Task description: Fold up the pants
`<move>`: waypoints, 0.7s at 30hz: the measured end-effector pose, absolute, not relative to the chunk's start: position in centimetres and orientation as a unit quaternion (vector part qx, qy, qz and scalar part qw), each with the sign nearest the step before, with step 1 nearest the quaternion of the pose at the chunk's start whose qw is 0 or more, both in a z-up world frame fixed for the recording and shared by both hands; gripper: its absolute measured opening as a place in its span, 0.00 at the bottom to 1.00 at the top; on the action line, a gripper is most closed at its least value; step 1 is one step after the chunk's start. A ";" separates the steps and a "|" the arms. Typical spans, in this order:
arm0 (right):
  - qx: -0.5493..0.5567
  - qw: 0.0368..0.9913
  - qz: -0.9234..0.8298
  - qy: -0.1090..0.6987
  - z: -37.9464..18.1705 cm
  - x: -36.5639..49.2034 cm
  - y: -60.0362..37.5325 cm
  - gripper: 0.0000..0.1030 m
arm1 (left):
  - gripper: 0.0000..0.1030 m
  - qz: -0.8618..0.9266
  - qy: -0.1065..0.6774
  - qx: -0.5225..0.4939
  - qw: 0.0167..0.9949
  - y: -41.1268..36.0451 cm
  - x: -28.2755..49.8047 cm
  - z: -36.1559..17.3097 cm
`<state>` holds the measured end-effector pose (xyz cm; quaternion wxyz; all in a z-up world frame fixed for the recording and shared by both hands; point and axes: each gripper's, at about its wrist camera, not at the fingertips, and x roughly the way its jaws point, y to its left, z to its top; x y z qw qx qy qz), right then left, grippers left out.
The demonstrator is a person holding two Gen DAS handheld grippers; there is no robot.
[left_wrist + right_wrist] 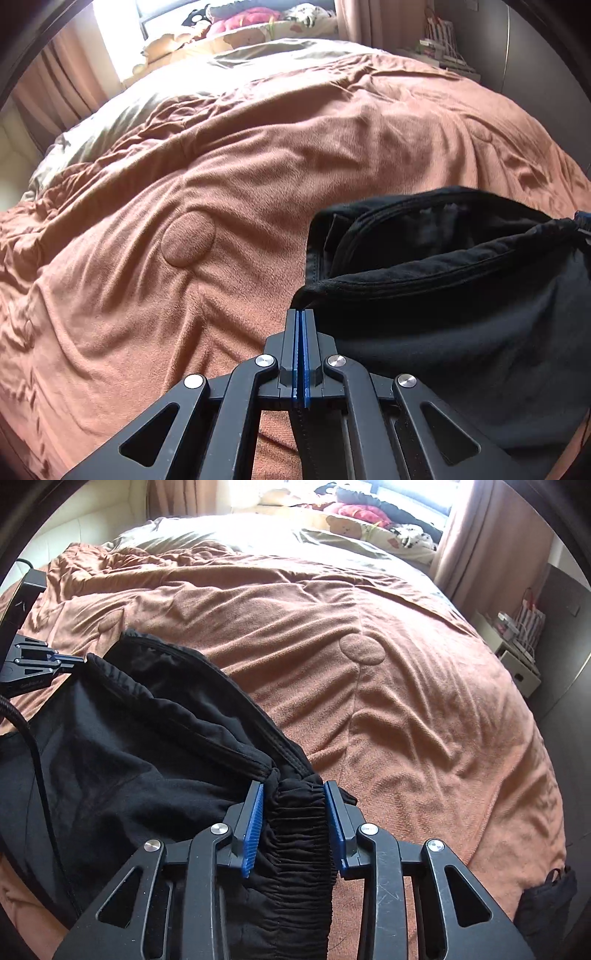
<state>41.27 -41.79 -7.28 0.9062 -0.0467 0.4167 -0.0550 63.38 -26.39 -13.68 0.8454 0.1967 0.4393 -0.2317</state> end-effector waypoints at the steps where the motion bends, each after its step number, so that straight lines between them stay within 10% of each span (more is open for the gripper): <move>1: -0.041 0.908 -0.058 0.413 -7.0 41.0 -41.9 0.29 | 0.01 -0.232 0.433 0.195 0.849 -26.5 63.3 -13.1; 21: -0.060 0.898 -0.172 0.400 -8.7 45.4 -43.9 0.32 | 0.04 -0.166 0.428 0.243 0.855 -32.4 69.4 -15.1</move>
